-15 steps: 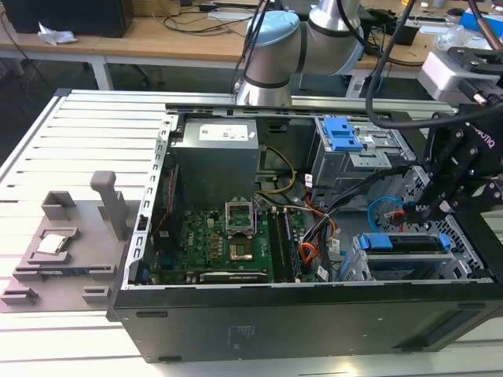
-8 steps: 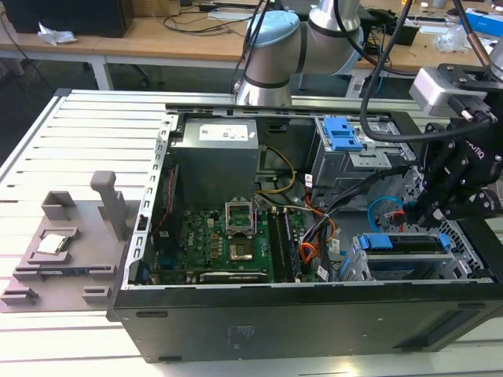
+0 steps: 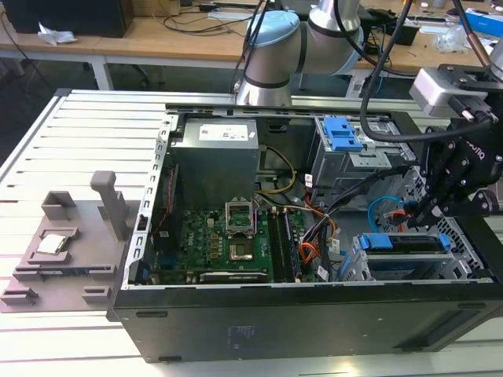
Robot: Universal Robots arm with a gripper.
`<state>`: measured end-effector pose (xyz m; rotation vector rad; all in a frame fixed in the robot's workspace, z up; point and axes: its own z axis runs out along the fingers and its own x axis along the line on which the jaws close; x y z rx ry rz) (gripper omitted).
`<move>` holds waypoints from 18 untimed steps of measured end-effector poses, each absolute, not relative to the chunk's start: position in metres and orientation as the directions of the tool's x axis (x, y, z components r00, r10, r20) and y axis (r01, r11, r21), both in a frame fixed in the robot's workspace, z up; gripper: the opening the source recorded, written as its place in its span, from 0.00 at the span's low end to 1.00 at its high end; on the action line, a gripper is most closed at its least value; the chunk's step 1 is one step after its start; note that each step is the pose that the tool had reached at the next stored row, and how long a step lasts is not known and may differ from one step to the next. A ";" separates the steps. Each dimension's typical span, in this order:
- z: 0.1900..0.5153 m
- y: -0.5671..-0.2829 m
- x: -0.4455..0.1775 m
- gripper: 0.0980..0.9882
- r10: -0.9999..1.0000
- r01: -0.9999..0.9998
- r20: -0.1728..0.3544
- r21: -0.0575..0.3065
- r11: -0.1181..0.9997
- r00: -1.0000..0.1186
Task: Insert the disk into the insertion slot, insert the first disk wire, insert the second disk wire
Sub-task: 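Insert the first disk wire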
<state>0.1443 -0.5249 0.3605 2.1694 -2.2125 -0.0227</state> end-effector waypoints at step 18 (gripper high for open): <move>0.343 -0.533 0.157 0.07 -1.000 -0.999 0.018 0.042 0.023 -0.022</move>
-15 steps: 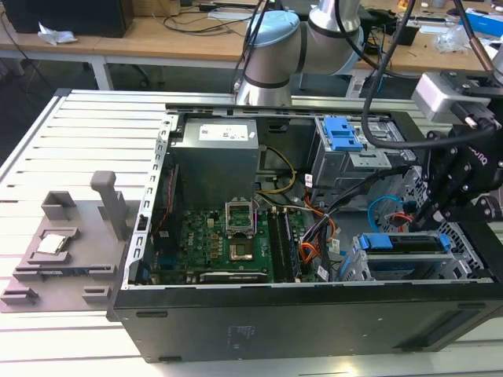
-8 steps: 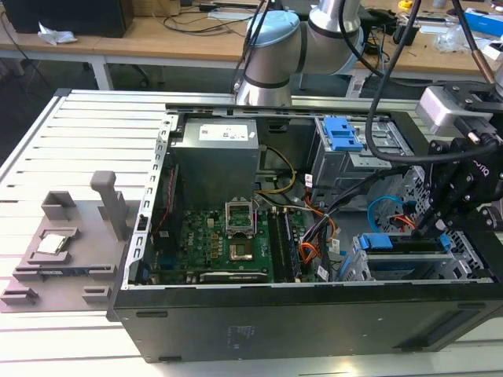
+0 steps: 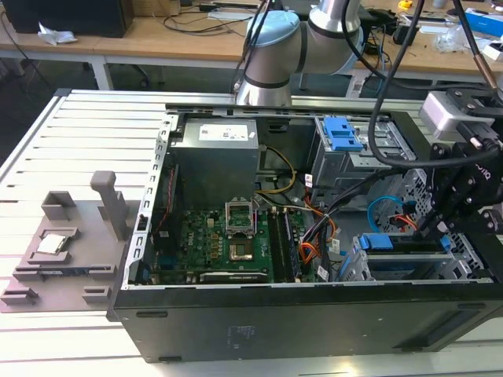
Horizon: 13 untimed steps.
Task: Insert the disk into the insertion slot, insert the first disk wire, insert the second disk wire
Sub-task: 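Insert the first disk wire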
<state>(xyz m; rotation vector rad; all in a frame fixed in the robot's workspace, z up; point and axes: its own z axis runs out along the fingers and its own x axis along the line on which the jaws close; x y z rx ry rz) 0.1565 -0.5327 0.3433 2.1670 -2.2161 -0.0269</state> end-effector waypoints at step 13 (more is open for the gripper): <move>0.336 -0.533 0.158 0.09 -1.000 -0.999 0.017 0.042 0.026 -0.025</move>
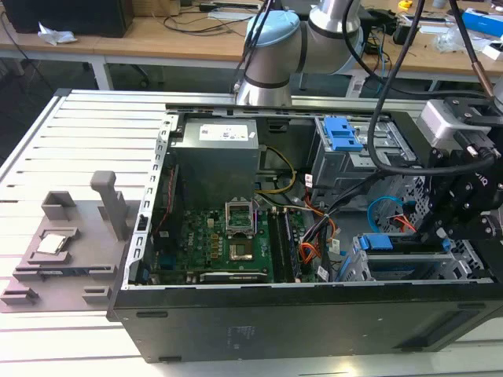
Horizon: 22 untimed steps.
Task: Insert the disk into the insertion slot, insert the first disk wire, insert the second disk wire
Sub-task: 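Insert the first disk wire, then insert the second disk wire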
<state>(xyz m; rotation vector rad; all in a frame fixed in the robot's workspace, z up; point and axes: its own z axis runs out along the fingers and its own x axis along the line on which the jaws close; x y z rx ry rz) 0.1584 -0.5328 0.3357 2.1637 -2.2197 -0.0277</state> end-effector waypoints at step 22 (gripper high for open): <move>0.398 -0.522 0.158 0.08 -0.999 -0.999 0.023 0.042 0.026 -0.025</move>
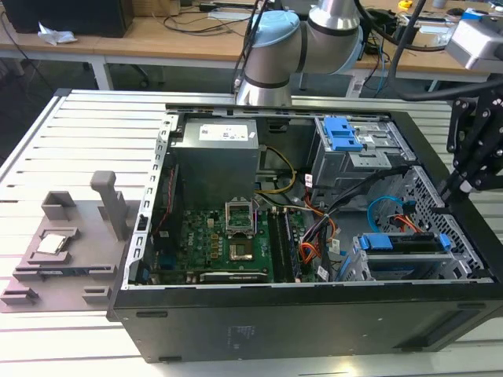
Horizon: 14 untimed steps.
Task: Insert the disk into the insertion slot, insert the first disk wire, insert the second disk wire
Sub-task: 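Insert the second disk wire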
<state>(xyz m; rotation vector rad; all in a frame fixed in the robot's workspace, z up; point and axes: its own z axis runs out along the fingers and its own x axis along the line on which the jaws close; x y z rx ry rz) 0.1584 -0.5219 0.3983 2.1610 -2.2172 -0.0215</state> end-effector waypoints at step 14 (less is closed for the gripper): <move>0.378 -0.519 0.120 0.23 -0.998 -0.997 0.021 0.042 -0.063 0.063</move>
